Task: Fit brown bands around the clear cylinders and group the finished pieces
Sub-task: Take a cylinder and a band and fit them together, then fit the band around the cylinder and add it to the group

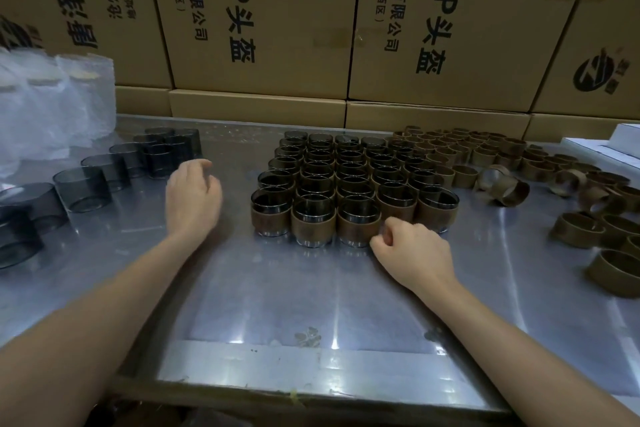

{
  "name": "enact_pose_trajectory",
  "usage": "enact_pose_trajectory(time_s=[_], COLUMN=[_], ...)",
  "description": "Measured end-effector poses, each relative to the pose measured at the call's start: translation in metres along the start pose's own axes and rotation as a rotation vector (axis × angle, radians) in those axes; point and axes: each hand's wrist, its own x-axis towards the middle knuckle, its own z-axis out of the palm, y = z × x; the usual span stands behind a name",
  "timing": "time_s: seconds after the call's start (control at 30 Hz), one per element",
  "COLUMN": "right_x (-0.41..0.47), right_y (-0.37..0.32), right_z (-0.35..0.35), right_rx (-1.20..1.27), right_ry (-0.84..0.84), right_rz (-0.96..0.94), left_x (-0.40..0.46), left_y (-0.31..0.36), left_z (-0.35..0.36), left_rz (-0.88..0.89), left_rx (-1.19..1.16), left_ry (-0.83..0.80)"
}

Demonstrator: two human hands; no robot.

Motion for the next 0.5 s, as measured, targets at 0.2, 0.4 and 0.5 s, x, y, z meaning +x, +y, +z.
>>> enact_pose_trajectory(time_s=[0.2, 0.4, 0.5], right_x=[0.003, 0.005, 0.005], right_y=[0.001, -0.001, -0.002], right_z=[0.003, 0.002, 0.001], right_rx=[-0.056, -0.060, -0.063], right_ry=[0.017, 0.020, 0.011], right_rz=[-0.010, -0.002, 0.005], left_x=[0.040, 0.073, 0.084], left_y=[-0.046, -0.048, -0.044], left_z=[-0.008, -0.004, -0.007], left_rz=[0.219, 0.169, 0.069], left_rx=[0.595, 0.934, 0.972], left_ry=[-0.183, -0.334, -0.407])
